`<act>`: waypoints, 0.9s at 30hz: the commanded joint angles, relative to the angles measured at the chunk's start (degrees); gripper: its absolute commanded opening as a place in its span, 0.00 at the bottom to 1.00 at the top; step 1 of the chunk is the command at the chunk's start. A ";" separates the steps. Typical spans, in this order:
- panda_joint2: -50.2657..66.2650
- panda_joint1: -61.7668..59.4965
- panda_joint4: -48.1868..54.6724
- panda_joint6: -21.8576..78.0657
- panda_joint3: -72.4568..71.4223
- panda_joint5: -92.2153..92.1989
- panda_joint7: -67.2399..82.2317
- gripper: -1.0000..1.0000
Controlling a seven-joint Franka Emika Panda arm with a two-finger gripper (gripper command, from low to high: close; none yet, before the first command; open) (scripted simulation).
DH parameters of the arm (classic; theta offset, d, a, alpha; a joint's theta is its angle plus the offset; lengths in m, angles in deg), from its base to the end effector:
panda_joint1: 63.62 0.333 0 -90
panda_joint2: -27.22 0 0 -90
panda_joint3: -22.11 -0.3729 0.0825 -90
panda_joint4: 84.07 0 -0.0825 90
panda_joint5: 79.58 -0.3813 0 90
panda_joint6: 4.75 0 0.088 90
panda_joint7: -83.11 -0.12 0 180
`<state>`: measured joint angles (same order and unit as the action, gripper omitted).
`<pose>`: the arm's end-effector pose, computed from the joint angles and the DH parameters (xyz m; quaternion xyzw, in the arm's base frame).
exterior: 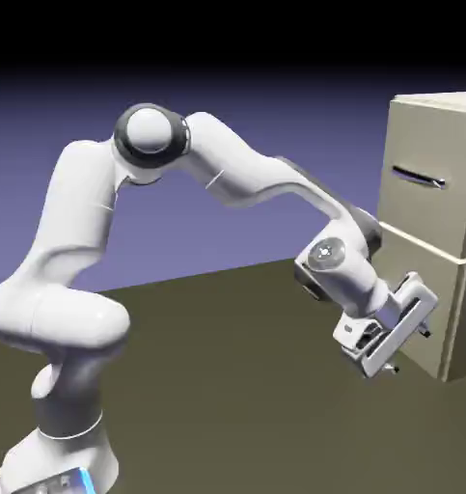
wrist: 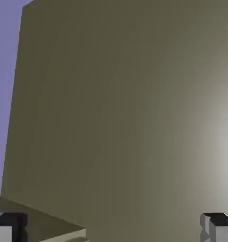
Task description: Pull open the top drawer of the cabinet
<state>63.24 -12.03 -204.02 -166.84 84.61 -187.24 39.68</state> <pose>0.5866 -0.1061 0.3401 -0.3377 0.8603 -0.2156 0.3153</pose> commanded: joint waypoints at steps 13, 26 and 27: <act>20.67 15.32 12.35 3.59 18.81 -32.40 -0.29 0.50; 34.26 20.32 26.38 4.09 28.98 -52.10 -1.99 0.50; 34.44 18.76 28.46 3.50 28.42 -51.84 -2.49 0.50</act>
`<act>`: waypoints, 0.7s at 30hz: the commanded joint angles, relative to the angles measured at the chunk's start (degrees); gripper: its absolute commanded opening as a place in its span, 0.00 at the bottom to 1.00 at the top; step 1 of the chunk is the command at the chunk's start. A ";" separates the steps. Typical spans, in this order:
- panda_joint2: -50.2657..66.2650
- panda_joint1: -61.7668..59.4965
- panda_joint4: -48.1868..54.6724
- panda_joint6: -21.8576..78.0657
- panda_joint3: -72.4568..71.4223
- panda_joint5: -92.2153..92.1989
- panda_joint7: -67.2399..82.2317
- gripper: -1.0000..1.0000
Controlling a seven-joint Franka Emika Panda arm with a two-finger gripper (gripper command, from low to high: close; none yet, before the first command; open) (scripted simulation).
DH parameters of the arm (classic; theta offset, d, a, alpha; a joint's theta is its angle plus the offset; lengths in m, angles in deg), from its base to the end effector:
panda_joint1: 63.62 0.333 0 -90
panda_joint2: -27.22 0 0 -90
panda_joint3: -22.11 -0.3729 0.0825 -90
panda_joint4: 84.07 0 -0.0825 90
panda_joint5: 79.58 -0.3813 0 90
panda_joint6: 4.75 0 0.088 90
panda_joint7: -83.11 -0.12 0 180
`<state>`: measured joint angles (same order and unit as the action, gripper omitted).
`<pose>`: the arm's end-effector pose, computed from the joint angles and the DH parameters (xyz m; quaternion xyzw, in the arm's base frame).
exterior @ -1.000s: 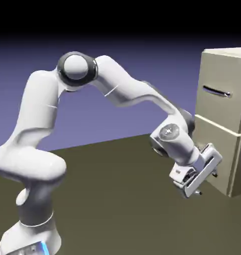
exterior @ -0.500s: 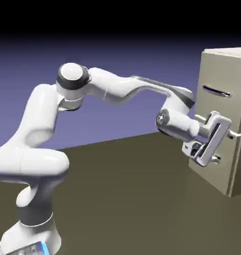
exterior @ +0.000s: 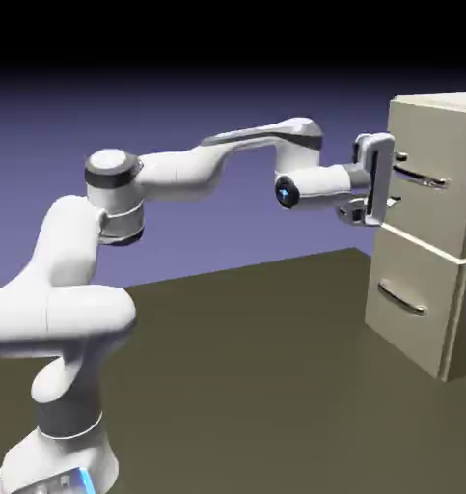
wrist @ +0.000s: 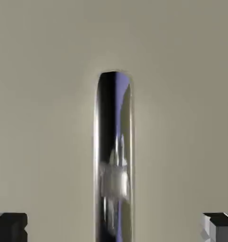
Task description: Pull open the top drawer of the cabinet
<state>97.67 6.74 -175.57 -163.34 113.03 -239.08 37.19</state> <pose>0.6990 0.1485 0.4906 -0.2713 0.6530 -0.2708 0.6532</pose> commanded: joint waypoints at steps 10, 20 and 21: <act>-0.22 3.95 -5.42 1.67 1.55 -0.65 0.99 0.00; -0.60 21.13 -26.18 6.24 8.42 -1.17 4.02 0.00; -0.52 23.02 -28.26 6.54 9.21 -1.07 4.20 0.00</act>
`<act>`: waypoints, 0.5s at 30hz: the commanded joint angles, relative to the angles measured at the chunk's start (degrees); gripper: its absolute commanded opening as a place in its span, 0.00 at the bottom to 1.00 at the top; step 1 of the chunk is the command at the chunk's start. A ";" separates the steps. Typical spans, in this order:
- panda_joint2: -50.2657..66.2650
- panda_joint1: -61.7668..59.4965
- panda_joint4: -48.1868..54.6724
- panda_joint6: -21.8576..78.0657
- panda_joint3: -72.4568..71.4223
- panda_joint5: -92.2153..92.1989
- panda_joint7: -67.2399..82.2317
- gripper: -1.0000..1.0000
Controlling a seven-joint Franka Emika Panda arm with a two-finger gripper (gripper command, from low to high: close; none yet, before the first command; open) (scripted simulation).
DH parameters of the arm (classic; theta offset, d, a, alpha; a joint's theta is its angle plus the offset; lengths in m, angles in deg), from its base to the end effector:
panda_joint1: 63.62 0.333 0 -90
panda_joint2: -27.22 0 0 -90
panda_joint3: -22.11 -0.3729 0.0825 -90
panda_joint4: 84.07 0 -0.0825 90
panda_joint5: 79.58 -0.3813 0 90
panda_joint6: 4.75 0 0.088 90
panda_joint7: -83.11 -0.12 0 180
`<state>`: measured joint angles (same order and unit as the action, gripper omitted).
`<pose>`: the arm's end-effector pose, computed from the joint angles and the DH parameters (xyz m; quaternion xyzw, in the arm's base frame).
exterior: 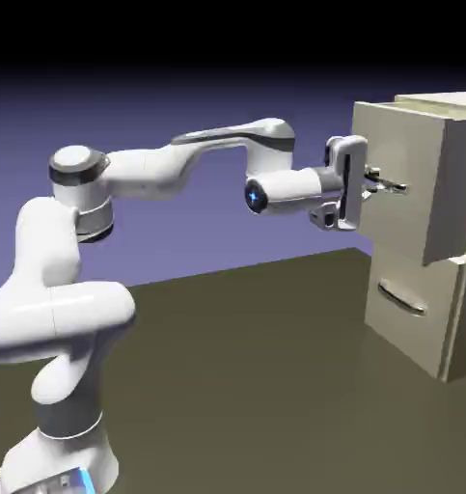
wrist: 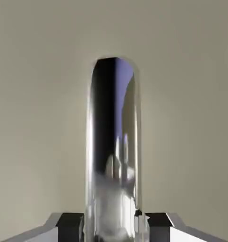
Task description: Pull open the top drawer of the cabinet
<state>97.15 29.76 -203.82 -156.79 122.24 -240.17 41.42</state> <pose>0.5542 0.1507 0.4906 -0.2709 0.6531 -0.2703 0.6535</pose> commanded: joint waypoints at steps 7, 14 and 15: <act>0.84 14.29 -14.12 0.63 5.99 1.26 1.38 0.00; 5.76 20.65 -21.18 1.39 8.48 4.23 -3.68 1.00; 6.14 22.72 -22.79 0.96 9.22 4.73 -3.78 1.00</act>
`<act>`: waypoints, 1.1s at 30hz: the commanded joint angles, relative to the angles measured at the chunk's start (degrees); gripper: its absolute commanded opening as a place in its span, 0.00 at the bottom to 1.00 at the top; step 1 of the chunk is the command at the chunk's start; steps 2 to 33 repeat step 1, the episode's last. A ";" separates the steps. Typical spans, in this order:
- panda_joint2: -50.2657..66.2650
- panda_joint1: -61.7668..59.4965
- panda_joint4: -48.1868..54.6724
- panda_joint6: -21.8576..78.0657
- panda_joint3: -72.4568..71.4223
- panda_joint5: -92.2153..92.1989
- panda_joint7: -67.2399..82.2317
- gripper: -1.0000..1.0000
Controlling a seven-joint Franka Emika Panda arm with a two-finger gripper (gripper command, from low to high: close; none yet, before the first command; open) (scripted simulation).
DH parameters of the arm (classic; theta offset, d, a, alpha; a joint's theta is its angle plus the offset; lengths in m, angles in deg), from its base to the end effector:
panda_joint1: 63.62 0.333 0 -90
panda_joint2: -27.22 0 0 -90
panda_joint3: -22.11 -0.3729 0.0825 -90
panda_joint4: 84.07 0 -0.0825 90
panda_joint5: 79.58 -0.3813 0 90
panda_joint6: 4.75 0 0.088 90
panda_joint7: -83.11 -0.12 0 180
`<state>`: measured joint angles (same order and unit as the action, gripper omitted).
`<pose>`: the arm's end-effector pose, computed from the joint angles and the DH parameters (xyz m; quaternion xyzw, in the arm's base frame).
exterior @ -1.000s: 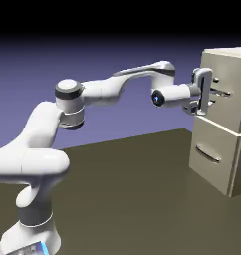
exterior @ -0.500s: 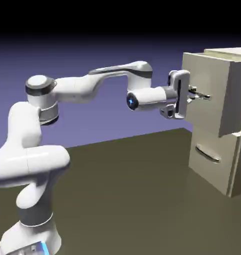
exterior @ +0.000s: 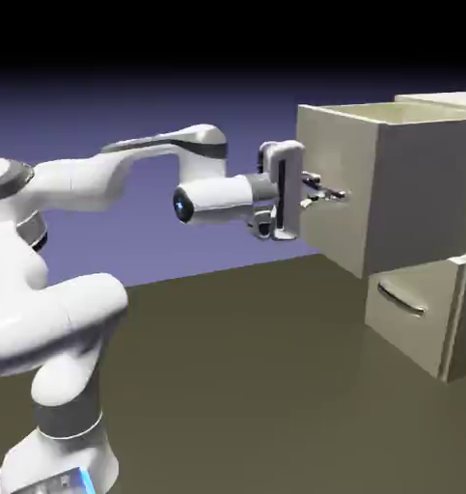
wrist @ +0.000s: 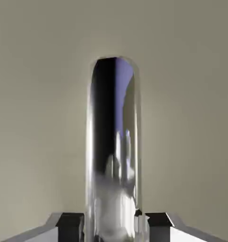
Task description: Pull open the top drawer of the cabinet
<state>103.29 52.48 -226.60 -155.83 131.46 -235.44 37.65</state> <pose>0.4039 0.1476 0.4850 -0.2712 0.6530 -0.2707 0.6533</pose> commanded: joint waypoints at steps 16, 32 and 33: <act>0.37 2.08 -1.62 -0.43 0.74 0.50 -0.10 1.00; 0.37 2.08 -1.62 -0.43 0.74 0.50 -0.10 1.00; 0.37 2.08 -1.62 -0.43 0.74 0.50 -0.10 1.00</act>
